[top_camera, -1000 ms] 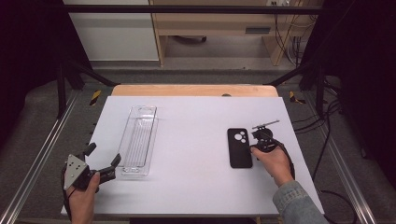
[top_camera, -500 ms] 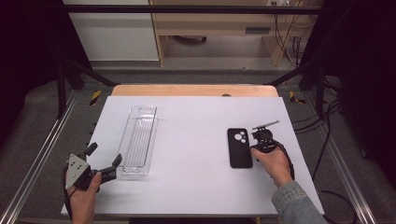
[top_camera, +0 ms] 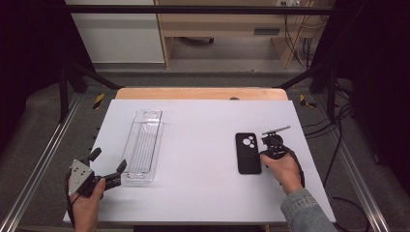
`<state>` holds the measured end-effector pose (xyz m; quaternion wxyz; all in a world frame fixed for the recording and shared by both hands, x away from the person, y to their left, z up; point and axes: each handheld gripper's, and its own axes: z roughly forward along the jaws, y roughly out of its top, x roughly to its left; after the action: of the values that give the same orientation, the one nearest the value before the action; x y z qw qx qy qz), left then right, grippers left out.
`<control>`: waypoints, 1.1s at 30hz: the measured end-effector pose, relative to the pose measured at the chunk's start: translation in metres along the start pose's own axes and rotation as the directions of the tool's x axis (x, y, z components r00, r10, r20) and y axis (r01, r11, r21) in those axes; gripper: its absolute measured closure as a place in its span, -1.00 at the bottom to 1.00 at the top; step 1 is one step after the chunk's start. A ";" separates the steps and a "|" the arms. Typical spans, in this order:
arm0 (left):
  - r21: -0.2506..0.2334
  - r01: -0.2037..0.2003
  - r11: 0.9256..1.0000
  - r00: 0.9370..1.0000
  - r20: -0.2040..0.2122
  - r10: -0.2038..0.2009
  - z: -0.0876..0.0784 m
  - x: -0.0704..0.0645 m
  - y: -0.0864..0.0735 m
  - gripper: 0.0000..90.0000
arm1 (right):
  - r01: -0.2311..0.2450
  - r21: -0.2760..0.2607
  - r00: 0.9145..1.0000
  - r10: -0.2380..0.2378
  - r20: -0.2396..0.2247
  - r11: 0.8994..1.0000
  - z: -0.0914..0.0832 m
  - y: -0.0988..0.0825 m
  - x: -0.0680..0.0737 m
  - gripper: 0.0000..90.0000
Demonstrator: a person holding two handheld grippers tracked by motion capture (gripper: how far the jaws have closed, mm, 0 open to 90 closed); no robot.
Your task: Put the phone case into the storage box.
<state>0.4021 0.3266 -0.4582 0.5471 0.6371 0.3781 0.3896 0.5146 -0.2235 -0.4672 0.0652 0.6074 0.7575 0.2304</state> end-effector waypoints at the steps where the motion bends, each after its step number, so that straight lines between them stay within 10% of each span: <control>1: 0.001 0.000 1.000 1.000 0.000 0.000 0.000 0.000 0.000 -0.96 | 0.000 0.000 1.000 0.000 0.000 1.000 0.000 0.000 0.000 0.74; 20: 0.007 -0.009 1.000 1.000 -0.005 0.009 0.001 0.001 0.000 -0.96 | -0.058 -0.030 0.998 0.059 0.021 0.998 -0.003 -0.004 0.000 0.95; 33: -0.004 0.036 0.999 0.998 -0.051 -0.037 -0.008 0.007 0.001 -0.97 | -0.017 -0.252 0.999 0.027 0.036 0.968 -0.023 -0.003 0.010 0.96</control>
<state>0.3974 0.3359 -0.4562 0.5455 0.6191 0.4028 0.3962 0.5007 -0.2210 -0.4468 0.1541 0.6068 0.7140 0.3135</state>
